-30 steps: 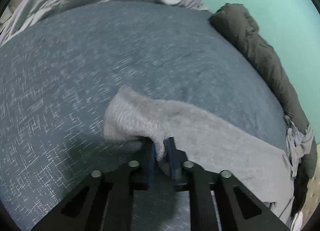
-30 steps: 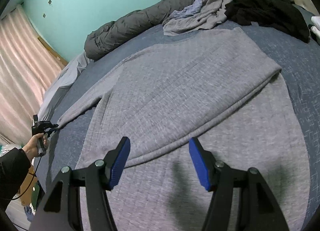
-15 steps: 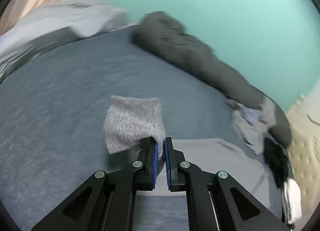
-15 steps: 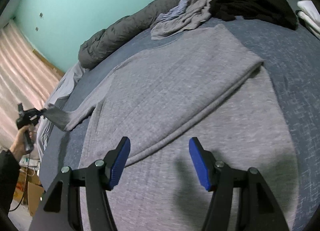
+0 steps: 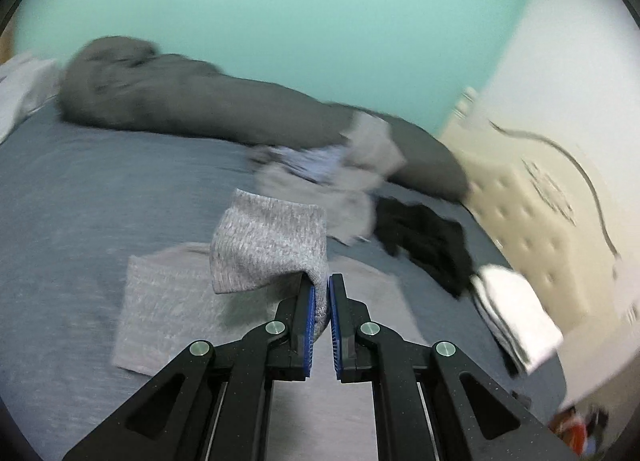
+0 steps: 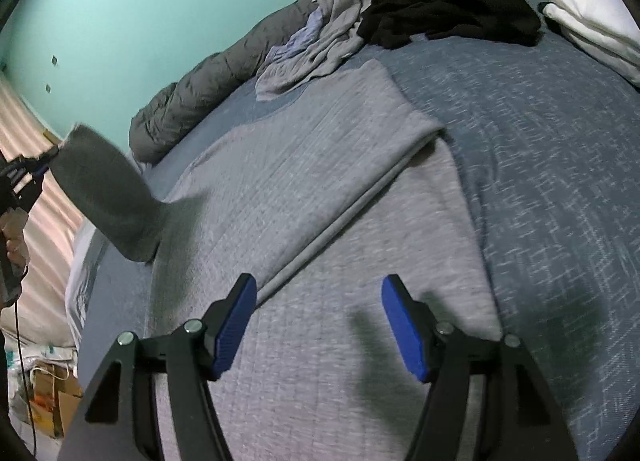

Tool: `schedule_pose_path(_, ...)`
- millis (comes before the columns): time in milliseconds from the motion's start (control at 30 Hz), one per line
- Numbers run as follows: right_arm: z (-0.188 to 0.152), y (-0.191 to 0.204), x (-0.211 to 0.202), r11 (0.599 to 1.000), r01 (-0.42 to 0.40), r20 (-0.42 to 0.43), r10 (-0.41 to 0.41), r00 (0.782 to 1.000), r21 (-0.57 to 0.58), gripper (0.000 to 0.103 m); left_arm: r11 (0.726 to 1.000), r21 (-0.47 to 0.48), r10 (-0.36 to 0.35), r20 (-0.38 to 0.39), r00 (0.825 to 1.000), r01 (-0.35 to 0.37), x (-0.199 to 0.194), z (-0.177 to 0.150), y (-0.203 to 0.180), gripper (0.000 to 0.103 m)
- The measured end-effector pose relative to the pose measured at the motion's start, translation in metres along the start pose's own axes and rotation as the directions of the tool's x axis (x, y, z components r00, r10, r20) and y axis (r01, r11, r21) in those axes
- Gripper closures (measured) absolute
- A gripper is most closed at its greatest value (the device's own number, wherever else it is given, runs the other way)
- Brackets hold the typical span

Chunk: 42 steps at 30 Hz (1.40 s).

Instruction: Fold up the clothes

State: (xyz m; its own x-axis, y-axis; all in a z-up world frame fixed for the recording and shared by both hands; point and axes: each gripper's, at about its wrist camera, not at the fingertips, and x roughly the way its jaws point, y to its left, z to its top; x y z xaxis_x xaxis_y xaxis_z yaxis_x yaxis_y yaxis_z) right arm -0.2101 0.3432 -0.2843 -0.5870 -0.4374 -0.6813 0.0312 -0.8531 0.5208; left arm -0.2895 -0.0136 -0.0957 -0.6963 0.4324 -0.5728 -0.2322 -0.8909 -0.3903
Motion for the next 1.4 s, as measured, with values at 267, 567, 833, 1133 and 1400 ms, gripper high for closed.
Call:
schedule_pose_path(267,0.001,-0.020,-0.015,0.998,-0.013,0.017,0.012,1.000,0.054,0.036,0.986,0.151,-0.044,-0.177,0.983,0.071,0.070,-0.081,-0.087,0.096)
schedule_pose_path(567,-0.001,-0.029,-0.028,0.996,-0.013,0.030,0.011,0.999,0.084,0.036,0.943,0.326,0.046,-0.335,0.941,0.069,0.116,-0.184,-0.117,0.095)
schedule_pose_path(833,-0.006,-0.028,-0.020,0.995,-0.041,0.011,0.040,0.999,0.091,0.035,0.942,0.326,0.050,-0.389,0.920,0.086,0.118,-0.213,-0.111,0.053)
schedule_pose_path(1133,-0.012,-0.024,0.004,0.995,-0.051,-0.072,0.057,0.996,0.089,0.035,0.972,0.234,0.123,-0.366,0.922,-0.037,0.084,-0.206,-0.042,0.047)
schedule_pose_path(1400,-0.023,-0.013,0.034,0.998,-0.050,-0.154,0.057,0.986,0.050,0.035,0.968,0.123,0.248,-0.376,0.893,-0.217,0.063,-0.209,0.041,0.047)
